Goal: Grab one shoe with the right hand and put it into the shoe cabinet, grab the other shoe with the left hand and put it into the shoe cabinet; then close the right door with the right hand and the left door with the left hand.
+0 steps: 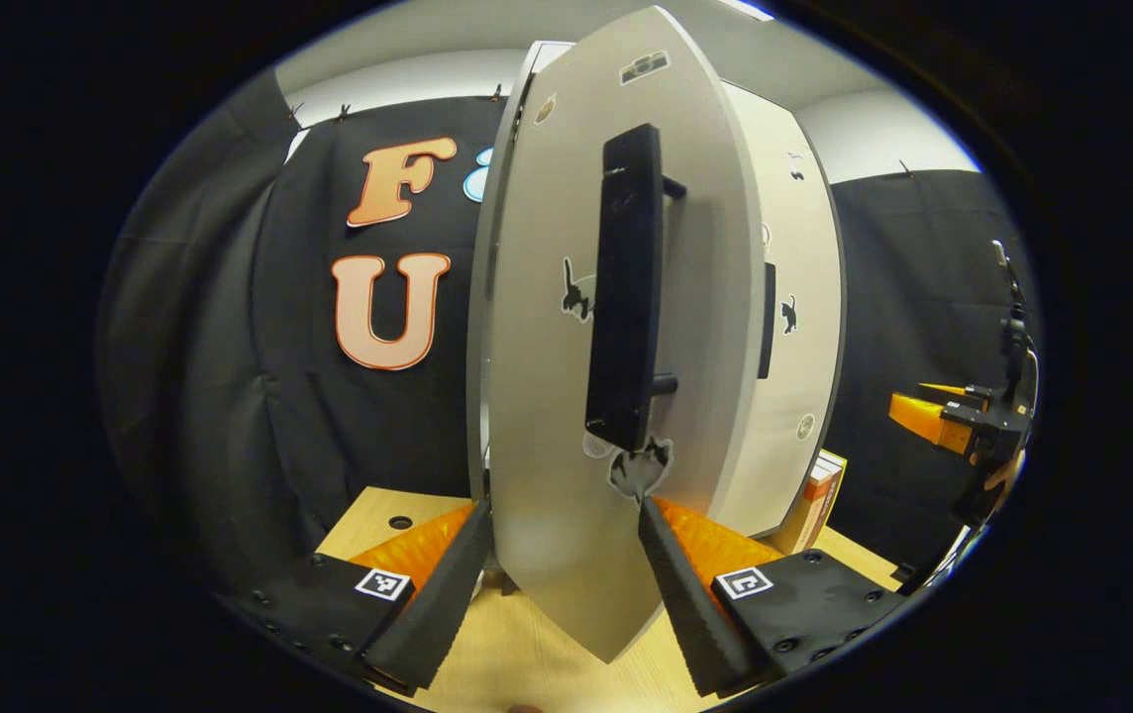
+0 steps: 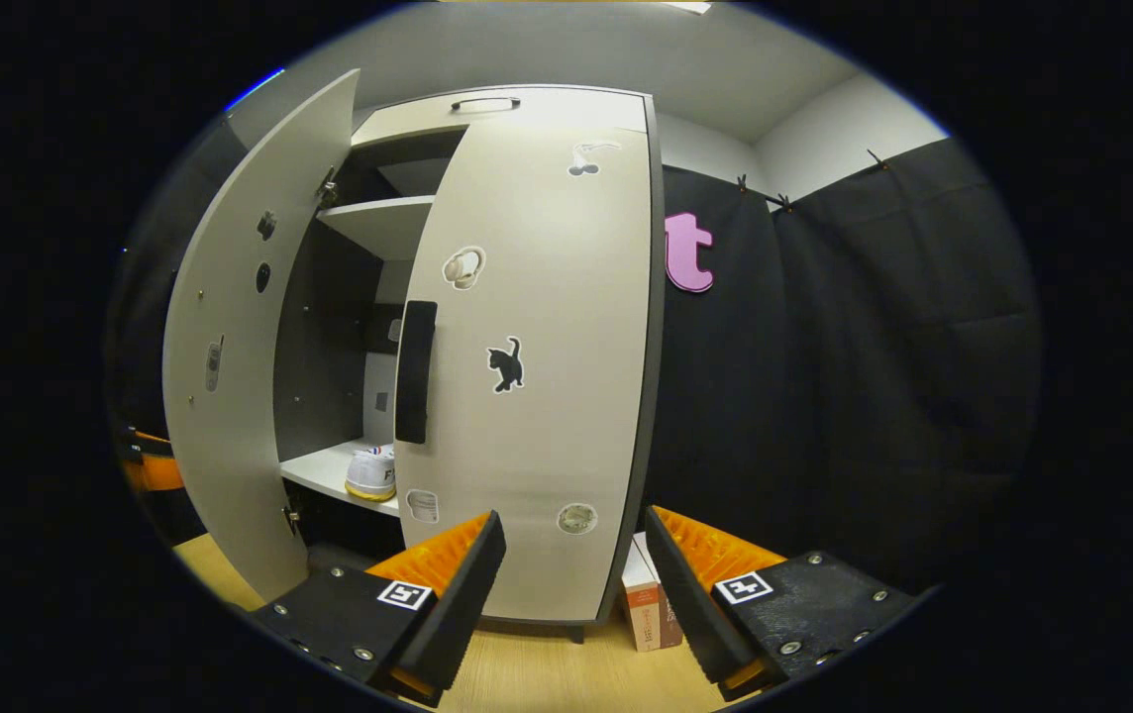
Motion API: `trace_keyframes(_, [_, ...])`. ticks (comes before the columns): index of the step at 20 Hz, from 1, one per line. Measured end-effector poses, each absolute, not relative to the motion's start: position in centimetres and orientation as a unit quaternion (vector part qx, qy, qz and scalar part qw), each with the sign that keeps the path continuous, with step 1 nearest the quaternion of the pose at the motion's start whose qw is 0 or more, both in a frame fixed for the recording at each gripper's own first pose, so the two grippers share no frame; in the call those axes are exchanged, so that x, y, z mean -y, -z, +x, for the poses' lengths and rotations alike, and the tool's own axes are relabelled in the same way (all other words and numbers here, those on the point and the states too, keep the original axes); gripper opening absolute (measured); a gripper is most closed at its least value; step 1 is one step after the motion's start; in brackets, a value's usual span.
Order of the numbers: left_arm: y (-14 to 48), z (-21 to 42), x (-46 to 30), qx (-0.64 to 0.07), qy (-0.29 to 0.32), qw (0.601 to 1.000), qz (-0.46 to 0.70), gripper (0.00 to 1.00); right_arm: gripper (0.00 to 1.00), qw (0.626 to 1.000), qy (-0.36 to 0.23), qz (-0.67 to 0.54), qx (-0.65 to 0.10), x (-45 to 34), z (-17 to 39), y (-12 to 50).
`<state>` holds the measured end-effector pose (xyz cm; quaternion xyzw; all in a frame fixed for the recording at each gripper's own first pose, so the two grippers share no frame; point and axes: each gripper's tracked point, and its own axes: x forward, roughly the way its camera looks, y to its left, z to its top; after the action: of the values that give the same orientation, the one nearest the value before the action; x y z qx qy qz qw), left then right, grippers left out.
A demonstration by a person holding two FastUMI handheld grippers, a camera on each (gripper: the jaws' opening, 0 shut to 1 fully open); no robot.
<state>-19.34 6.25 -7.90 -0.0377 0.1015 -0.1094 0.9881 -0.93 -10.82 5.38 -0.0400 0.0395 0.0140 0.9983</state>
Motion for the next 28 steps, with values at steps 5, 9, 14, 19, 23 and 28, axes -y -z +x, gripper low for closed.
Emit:
trace_keyframes(5, [8.7, -18.0, -4.5, -0.110, 0.123, 0.985, -0.048, 0.94, 0.89, 0.998, -0.004, -0.046, -0.047, 13.1, -0.5, -4.7])
trace_keyframes(9, [9.6, -17.0, -2.4, -0.116, 0.140, 0.982, -0.042, 0.97, 0.89, 0.997, 0.005, -0.053, -0.051, 14.3, -0.2, -3.9])
trace_keyframes(14, [10.6, -14.7, -0.6, -0.117, 0.147, 0.982, -0.030, 0.97, 0.89, 0.997, 0.019, -0.053, -0.057, 16.1, 0.0, -3.0])
trace_keyframes(19, [10.8, -11.6, 0.7, -0.108, 0.142, 0.984, -0.020, 0.97, 0.89, 0.996, 0.035, -0.041, -0.066, 18.2, 0.2, -2.0])
trace_keyframes(23, [11.6, -10.5, 1.3, -0.112, 0.143, 0.983, -0.019, 0.97, 0.89, 0.996, 0.047, -0.034, -0.072, 19.2, 0.1, -1.2])
trace_keyframes(28, [11.9, -8.9, 2.1, -0.109, 0.141, 0.984, -0.004, 0.97, 0.89, 0.995, 0.057, -0.022, -0.081, 20.2, 0.4, -0.1])
